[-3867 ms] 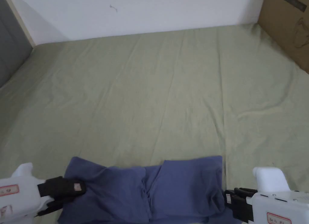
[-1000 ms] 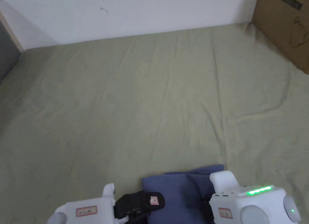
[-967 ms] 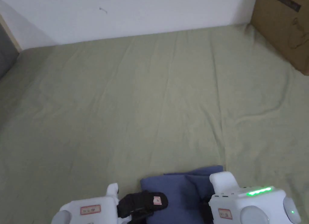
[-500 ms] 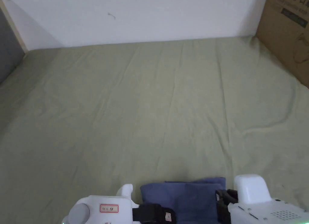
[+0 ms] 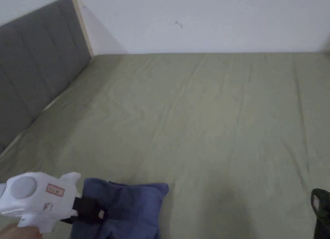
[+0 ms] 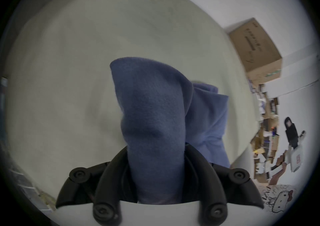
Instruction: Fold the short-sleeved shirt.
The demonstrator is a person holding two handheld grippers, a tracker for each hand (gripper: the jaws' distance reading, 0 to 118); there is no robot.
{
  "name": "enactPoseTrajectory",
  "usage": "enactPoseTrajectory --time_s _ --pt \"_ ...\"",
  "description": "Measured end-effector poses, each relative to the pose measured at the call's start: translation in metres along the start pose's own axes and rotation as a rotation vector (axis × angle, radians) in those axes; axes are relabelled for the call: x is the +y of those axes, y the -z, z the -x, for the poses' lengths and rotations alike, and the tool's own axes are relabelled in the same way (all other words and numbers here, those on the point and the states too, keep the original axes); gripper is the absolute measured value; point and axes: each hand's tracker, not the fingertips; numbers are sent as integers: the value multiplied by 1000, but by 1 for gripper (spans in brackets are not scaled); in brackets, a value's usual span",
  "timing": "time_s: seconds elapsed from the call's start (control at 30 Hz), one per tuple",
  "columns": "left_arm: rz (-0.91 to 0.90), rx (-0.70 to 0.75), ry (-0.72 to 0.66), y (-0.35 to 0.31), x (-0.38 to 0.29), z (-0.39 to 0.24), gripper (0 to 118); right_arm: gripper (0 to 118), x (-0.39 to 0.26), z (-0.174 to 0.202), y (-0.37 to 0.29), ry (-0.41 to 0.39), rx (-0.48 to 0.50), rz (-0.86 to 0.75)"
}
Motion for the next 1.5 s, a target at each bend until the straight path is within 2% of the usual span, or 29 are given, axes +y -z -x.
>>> enactPoseTrajectory --time_s 0.13,0.27,0.37,0.4,0.5,0.53,0.57,0.73,0.83,0.87,0.9,0.93,1.0,1.03,1.1,1.17,1.27,1.37,1.43,1.5 --pt "-22 169 -14 -28 13 41 27 0 5 8 1 47 41 19" --pt "-22 345 16 -41 25 55 27 0 11 21 10 -7 57 40" --pt "-68 475 43 -45 31 61 30 0 13 28 13 2 87 59" --pt "-109 525 21 -46 31 64 39 0 13 28 12 6 99 63" --pt "-141 649 15 -40 31 68 89 0 14 37 13 -21 129 74" --pt "-149 679 22 -39 31 67 91 0 15 38 13 -25 140 78" --pt "-166 687 9 -42 29 64 91 0 16 38 13 -25 147 82" --pt "-337 460 -185 -72 16 51 91 0 15 33 16 -26 172 106" --pt "-407 356 -160 -84 3 22 91 0 11 25 16 -9 190 118" --pt "-411 359 -137 -85 -1 6 90 0 11 24 16 -11 188 120" --pt "-431 362 -86 -86 -7 -9 80 0 10 22 15 -14 186 120" --pt "-463 372 -38 -87 -13 -27 62 0 9 19 14 -16 186 119" --pt "-505 422 31 -86 -24 -66 9 0 9 13 12 -14 182 111" --pt "-536 449 55 -83 -26 -71 7 0 11 10 12 -9 181 106" --pt "-616 379 103 -81 -43 -106 0 0 10 0 11 -3 171 84" --pt "-656 340 123 -73 -57 -136 0 0 15 -8 11 -2 173 71" --pt "-733 355 193 -60 -78 -188 0 0 20 -22 12 14 169 32" --pt "-793 424 224 -39 -99 -231 0 0 28 -24 8 5 147 -15" --pt "-818 355 266 -32 -113 -259 0 0 28 -31 7 -5 141 -39" --pt "-810 335 252 -29 -121 -278 0 0 26 -36 7 -7 131 -44"
